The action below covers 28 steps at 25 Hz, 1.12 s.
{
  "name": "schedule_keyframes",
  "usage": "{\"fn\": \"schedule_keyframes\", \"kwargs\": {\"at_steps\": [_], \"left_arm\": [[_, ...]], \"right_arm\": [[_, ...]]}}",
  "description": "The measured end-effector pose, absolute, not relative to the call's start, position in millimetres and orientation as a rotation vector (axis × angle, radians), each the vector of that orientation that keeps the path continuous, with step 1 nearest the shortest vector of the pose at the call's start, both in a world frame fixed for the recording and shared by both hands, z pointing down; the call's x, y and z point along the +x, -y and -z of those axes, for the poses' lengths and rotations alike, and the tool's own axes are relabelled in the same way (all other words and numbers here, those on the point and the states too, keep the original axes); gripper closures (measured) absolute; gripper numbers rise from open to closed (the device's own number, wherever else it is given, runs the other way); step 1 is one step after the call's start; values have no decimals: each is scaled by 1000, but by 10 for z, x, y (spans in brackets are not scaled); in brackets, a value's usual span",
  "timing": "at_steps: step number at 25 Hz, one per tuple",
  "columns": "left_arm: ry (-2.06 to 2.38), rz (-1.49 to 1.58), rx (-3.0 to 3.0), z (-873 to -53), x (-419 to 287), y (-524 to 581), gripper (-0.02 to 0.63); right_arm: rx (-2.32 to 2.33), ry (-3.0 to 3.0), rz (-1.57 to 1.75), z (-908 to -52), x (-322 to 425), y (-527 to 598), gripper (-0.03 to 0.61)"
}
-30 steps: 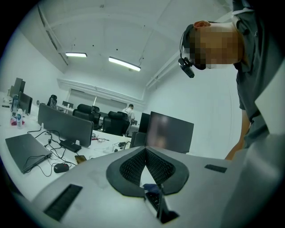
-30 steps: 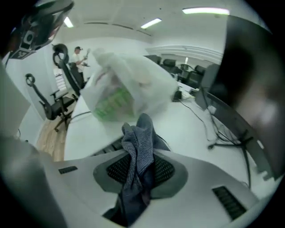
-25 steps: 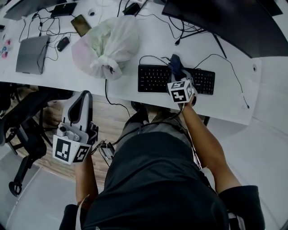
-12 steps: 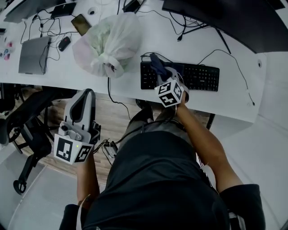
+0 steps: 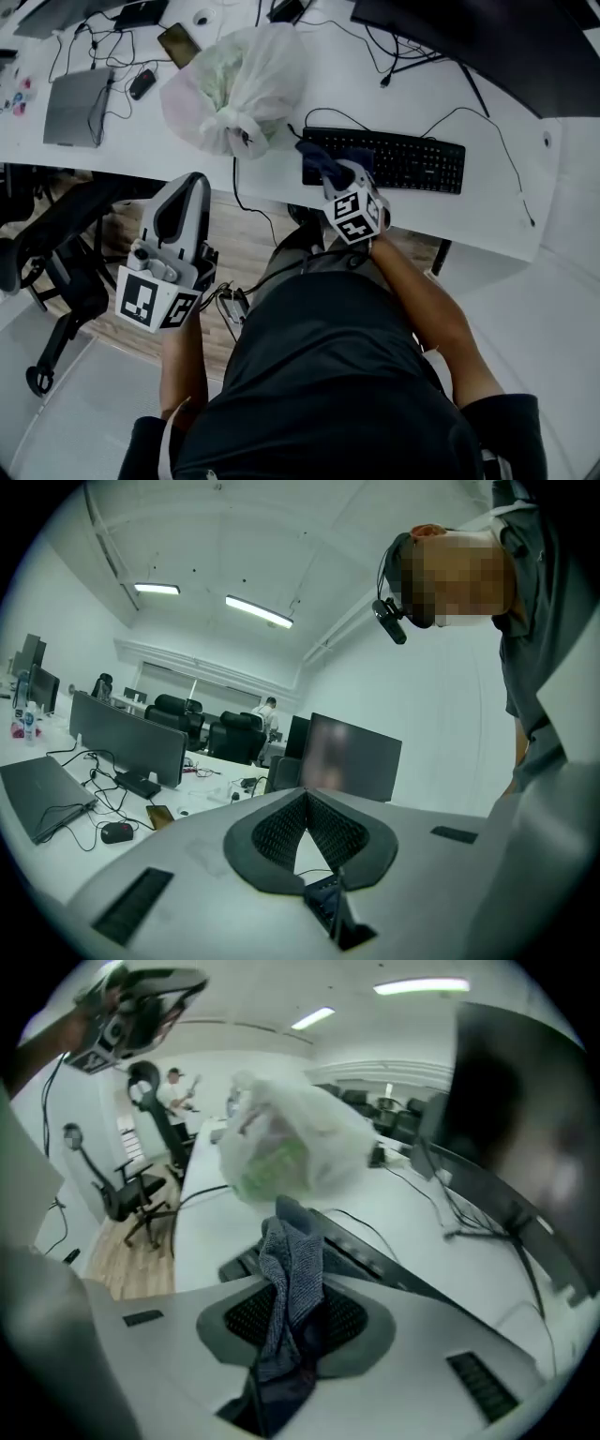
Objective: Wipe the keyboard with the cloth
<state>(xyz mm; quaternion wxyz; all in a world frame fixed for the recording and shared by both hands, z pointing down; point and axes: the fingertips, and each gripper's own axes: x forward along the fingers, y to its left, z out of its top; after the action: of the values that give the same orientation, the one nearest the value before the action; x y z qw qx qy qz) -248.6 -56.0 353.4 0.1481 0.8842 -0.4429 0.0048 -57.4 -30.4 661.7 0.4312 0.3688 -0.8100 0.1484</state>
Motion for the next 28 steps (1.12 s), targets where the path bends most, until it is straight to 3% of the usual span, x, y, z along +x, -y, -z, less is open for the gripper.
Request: {"fn": "schedule_keyframes", "kwargs": {"at_steps": [4, 10, 12, 20, 22, 28], "left_arm": [[1300, -1, 2530, -3585, -2586, 648, 609], [1332, -26, 2516, -3596, -2680, 671, 609], [1342, -34, 2526, -3561, -2682, 647, 609], [1381, -8, 2497, -3595, -2769, 609, 609], [1375, 3, 2499, -3596, -2731, 611, 609], [1320, -28, 2521, -3582, -2509, 583, 609]], "right_arm": [[1169, 1806, -432, -6530, 450, 360, 483], [697, 2053, -132, -6631, -1126, 116, 483], [659, 2084, -132, -6621, -1161, 116, 485], [1196, 1653, -329, -6490, 1338, 130, 483], [1279, 1558, -331, -6462, 1609, 149, 483], [956, 1849, -18, -6602, 159, 323, 483]]}}
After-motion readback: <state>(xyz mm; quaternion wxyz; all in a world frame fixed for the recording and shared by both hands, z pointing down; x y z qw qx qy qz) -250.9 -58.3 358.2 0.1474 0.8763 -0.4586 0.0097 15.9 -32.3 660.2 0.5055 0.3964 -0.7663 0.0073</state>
